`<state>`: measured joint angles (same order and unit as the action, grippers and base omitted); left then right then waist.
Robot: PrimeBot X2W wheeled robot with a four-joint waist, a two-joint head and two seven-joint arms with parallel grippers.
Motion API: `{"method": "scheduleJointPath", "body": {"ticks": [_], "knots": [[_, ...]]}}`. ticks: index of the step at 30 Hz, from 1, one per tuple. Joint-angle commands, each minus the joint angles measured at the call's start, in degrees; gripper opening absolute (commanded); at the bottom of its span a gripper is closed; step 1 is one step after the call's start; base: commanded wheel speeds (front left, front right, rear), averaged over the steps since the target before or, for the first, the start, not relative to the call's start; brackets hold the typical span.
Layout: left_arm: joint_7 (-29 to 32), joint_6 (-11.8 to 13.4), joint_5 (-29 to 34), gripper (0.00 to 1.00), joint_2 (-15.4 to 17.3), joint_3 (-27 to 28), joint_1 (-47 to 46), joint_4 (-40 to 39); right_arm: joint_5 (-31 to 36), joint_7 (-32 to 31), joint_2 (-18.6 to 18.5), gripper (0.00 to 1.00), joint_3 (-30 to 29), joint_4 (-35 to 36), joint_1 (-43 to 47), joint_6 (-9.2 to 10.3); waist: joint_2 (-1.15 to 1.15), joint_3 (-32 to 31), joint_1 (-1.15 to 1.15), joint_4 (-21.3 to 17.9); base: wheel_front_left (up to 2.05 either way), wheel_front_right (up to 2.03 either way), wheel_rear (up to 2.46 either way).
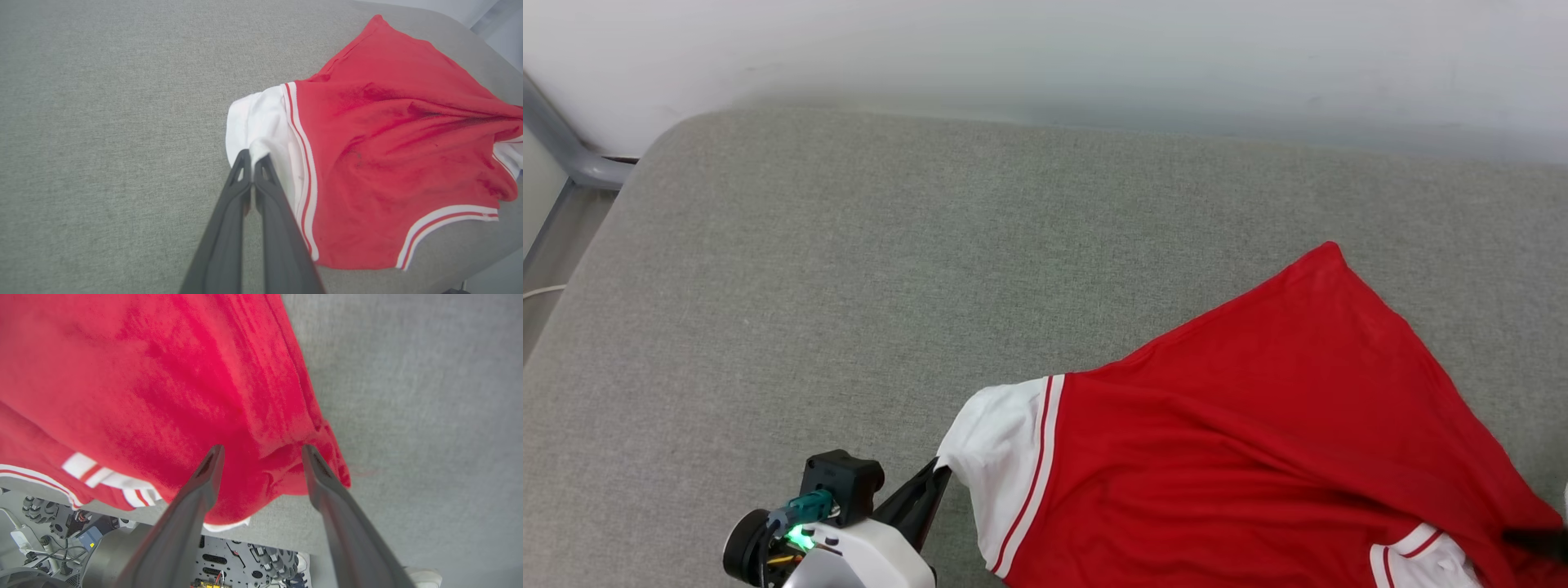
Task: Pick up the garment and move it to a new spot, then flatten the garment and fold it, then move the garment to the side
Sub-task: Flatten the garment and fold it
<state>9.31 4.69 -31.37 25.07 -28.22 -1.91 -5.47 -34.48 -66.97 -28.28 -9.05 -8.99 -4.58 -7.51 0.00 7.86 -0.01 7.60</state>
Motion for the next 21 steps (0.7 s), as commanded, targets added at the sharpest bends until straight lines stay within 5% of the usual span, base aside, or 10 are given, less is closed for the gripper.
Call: {"method": "scheduleJointPath", "body": {"ticks": [1,7,12,21], "knots": [[-0.4,-0.1,0.0,0.0,0.2,0.0,-0.8,-0.3,-0.8,-0.7,-1.1,1.0,0.1,1.4,-1.8,0.05,0.0,0.4,0.01,0.2,0.0,0.0,0.0],[-0.5,-0.4,0.5,0.0,0.1,-0.4,-2.0,-1.3,-2.5,-5.3,-5.2,1.0,1.8,9.4,-7.4,0.05,0.0,2.4,0.01,1.7,0.0,0.0,0.0],[-0.9,-0.7,1.1,0.0,-0.5,-1.1,-3.4,-2.8,-1.0,-8.9,-3.8,1.0,2.7,13.0,-15.2,0.05,0.0,5.7,0.01,3.8,0.0,0.0,0.0],[-1.1,-1.8,2.2,0.0,-2.4,-3.0,-7.1,-4.2,7.5,-11.8,-1.0,1.0,6.1,6.5,-29.3,0.05,0.0,12.6,0.01,10.0,0.0,0.0,0.0]]}}
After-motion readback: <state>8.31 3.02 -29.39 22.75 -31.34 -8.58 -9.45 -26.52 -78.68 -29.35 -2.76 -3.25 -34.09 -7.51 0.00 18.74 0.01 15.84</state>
